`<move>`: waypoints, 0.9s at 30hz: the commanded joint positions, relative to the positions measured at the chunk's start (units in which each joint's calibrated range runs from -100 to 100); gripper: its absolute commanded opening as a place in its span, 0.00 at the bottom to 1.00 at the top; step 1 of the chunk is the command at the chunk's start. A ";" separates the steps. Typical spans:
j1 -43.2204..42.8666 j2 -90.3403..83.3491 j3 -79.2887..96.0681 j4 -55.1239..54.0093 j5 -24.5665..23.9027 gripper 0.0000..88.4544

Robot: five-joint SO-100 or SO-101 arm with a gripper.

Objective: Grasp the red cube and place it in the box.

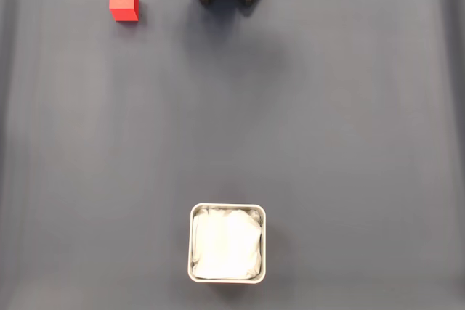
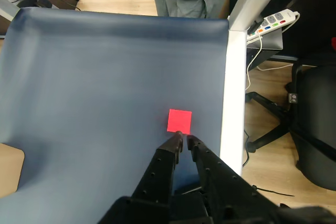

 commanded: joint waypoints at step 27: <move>3.62 0.90 8.16 -7.57 -1.76 0.19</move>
